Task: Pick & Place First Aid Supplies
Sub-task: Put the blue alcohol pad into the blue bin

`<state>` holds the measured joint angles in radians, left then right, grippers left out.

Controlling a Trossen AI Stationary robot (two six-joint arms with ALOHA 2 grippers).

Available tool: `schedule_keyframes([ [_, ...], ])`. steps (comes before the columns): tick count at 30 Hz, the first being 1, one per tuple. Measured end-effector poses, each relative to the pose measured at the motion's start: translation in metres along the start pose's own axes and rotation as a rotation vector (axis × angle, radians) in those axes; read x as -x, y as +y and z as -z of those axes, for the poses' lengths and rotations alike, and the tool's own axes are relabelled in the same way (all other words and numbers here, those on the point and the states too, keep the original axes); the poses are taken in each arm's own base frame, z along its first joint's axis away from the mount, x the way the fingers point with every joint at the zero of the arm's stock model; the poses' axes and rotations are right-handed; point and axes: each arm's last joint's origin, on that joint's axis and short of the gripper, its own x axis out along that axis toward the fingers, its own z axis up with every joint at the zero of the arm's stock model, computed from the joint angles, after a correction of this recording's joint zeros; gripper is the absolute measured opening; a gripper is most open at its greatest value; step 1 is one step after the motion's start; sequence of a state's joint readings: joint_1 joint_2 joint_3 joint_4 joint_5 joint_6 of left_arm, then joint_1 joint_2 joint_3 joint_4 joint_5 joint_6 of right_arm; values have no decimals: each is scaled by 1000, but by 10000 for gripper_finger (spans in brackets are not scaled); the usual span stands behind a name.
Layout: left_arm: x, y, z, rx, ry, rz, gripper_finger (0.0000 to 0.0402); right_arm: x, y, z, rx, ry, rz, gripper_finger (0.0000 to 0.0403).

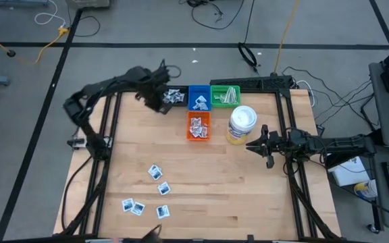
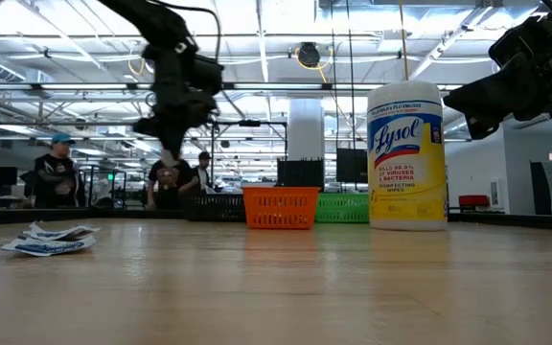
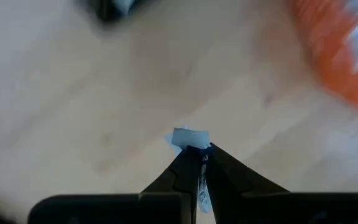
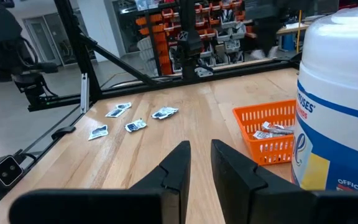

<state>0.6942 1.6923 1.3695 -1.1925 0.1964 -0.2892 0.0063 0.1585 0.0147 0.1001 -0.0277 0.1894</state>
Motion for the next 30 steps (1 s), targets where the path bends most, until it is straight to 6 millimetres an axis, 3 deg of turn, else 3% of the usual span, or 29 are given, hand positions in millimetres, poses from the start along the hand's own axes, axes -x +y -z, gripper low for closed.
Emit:
schedule_keyframes([
  [9,10,-23,-79,-81,-35,10,30,0,0,0,0,0,0,59],
  [18,1,-48,-141,-151,-140,55,30,0,0,0,0,0,0,59],
  [23,-25,-63,-159,-192,-163,109,30,0,0,0,0,0,0,59],
  [30,-60,-75,-163,-227,-100,121,30,0,0,0,0,0,0,59],
])
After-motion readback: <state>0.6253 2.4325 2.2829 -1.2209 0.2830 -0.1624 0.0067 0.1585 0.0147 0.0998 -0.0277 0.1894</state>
